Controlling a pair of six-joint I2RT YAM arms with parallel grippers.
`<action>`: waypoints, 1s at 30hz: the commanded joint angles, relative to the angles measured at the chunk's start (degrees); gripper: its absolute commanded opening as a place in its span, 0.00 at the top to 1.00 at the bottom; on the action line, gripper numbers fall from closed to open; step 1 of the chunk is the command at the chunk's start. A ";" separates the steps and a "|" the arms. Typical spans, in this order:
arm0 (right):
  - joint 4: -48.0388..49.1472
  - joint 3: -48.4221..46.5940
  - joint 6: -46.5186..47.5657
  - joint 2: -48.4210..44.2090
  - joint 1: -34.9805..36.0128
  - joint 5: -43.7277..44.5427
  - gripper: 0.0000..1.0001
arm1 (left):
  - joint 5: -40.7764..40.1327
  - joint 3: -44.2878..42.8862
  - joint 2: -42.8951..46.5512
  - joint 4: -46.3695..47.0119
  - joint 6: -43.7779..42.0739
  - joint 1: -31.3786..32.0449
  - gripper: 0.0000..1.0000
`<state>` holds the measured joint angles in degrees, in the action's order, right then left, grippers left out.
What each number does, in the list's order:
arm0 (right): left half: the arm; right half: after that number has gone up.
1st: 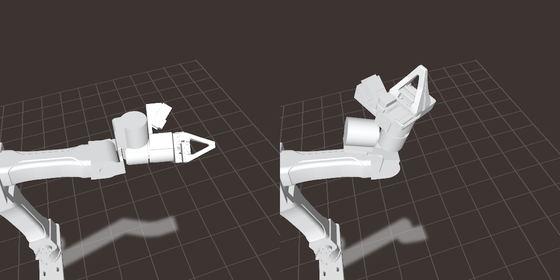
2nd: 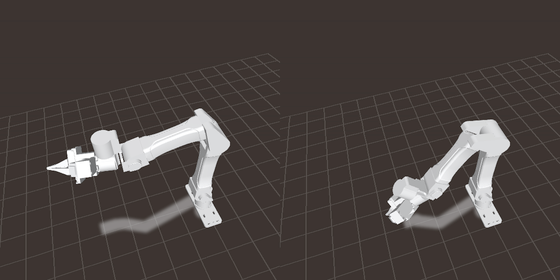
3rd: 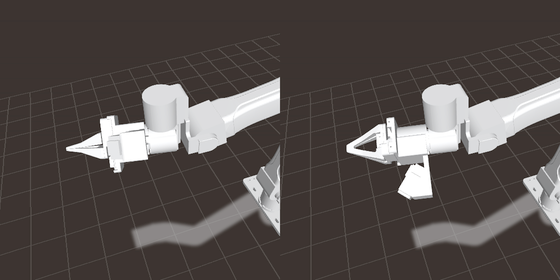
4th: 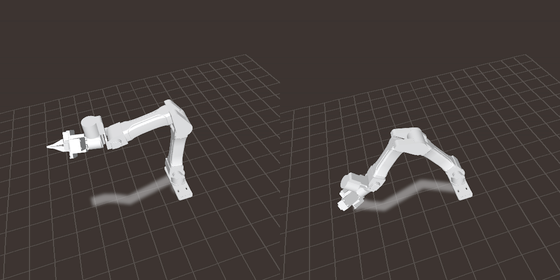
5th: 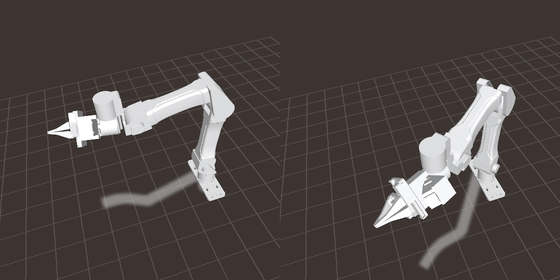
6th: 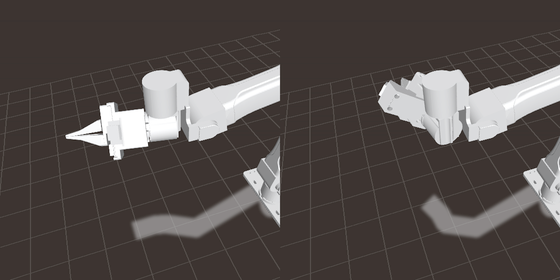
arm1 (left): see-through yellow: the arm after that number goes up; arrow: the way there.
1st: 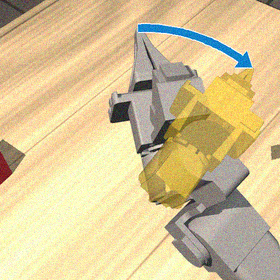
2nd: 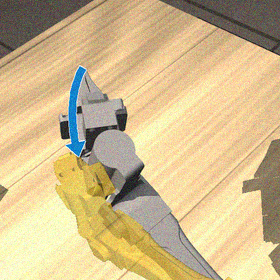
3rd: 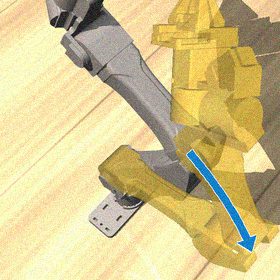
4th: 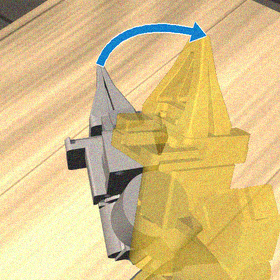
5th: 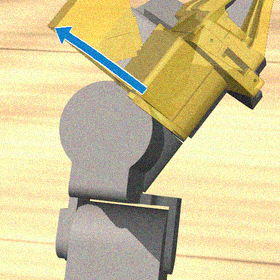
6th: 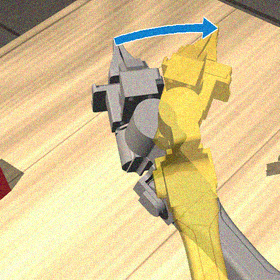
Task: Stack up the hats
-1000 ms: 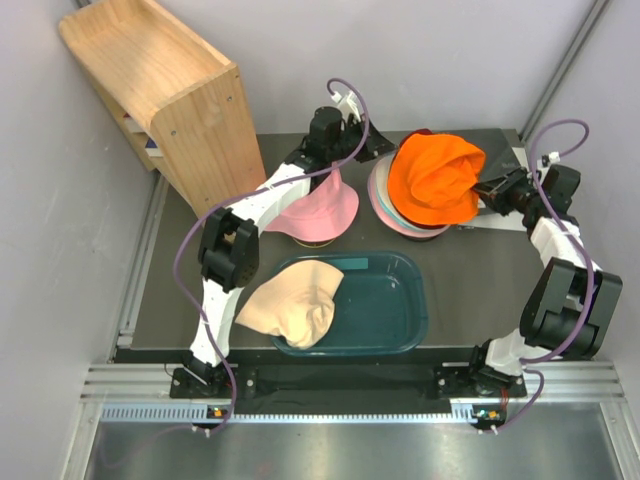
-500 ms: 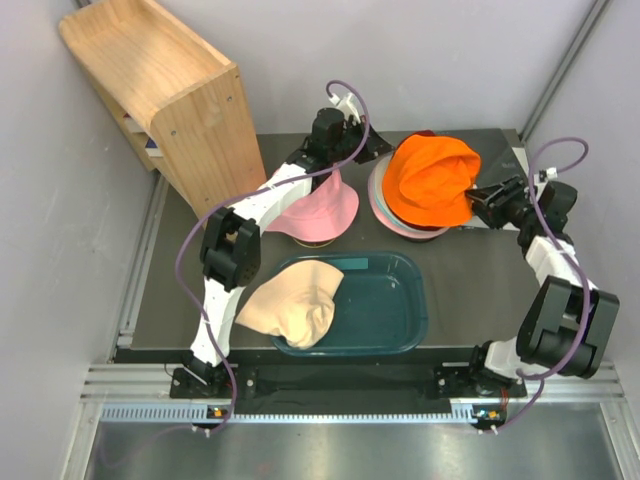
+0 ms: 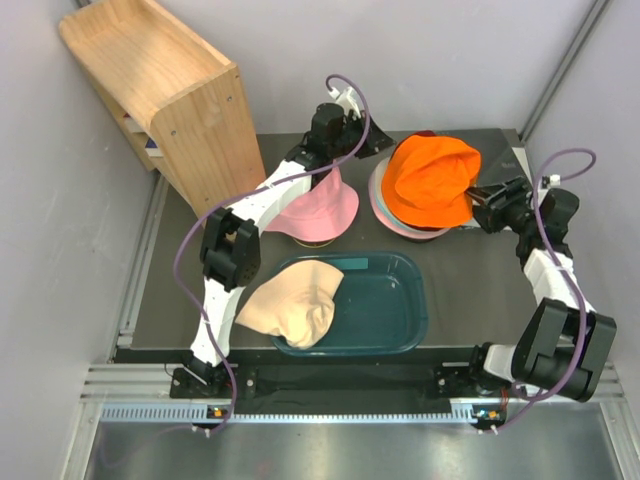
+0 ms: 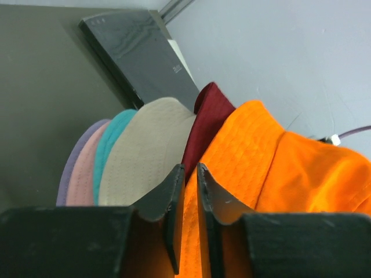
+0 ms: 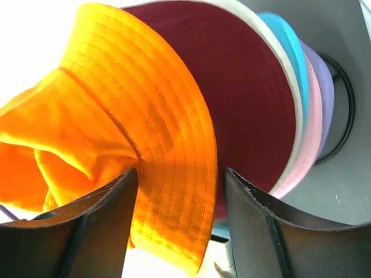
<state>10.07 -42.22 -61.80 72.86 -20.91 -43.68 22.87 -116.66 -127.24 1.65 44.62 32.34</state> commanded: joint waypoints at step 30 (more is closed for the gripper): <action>2.06 -7.86 1.95 7.98 0.08 0.97 1.00 | 1.57 -7.00 -1.70 8.02 -1.99 1.76 0.43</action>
<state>9.17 -43.72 -62.33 76.97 -20.84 -43.44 25.96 -121.62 -129.91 9.23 44.86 34.17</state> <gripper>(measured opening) 0.012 0.561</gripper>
